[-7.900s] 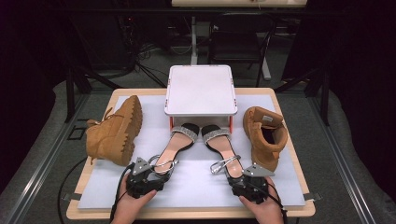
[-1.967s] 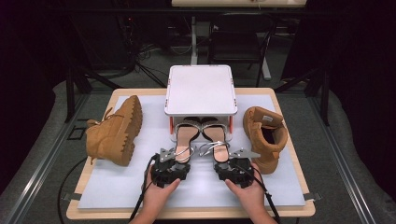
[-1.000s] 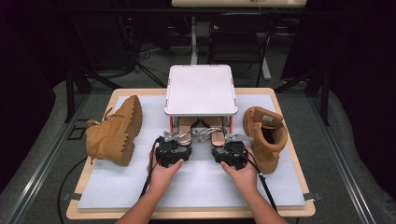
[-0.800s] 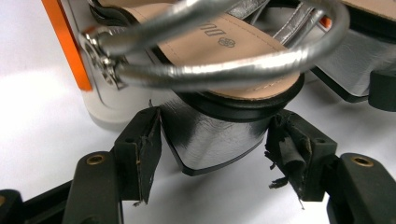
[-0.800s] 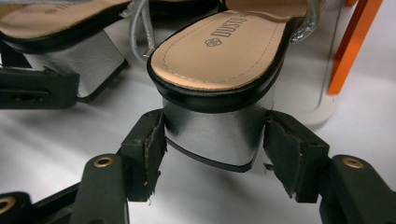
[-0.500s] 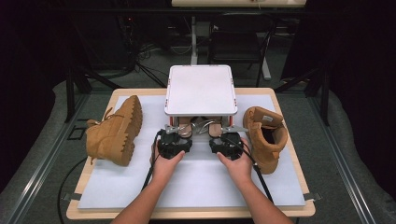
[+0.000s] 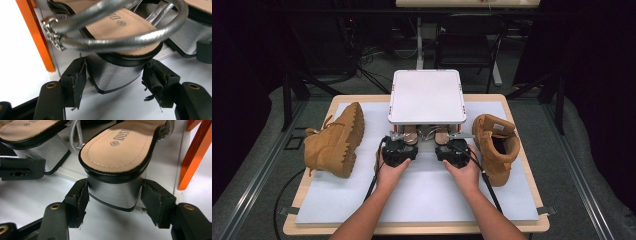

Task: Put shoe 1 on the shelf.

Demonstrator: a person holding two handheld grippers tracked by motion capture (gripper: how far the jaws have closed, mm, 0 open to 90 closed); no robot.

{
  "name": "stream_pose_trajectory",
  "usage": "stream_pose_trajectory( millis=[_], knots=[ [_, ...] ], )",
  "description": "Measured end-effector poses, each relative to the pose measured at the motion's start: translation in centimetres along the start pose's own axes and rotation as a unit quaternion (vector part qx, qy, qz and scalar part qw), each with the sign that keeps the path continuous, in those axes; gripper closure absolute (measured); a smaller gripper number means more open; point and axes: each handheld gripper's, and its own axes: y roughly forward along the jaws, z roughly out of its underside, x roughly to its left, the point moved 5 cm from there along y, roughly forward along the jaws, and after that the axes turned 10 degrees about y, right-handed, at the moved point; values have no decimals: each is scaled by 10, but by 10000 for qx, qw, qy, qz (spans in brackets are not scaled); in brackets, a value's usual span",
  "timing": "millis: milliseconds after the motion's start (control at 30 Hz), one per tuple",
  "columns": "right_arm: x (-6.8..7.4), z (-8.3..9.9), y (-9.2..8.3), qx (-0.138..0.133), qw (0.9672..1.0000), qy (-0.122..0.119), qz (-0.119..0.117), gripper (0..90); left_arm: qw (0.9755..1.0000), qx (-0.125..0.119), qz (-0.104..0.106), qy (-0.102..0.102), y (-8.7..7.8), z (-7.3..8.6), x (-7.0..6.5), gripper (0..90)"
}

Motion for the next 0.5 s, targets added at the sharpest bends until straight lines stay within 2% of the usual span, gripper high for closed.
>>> stream_pose_trajectory(
  millis=[167, 367, 433, 500],
  knots=[
    [-1, 1, 5, 29, 9999, -76, 111, 392, 10000, 29, 17, -7, 1, 0, 1, 364],
    [-2, -1, 9, -2, 10000, -52, 81, 392, 10000, -8, 1, 5, 3, -1, 2, 363],
    [-4, -2, 8, 88, 9998, -112, 165, 392, 10000, -22, 2, -8, 4, -1, 3, 363],
    [-3, -3, 11, -17, 9999, -23, 98, 392, 10000, -30, 15, 9, 5, -1, 4, 363]
  ],
)
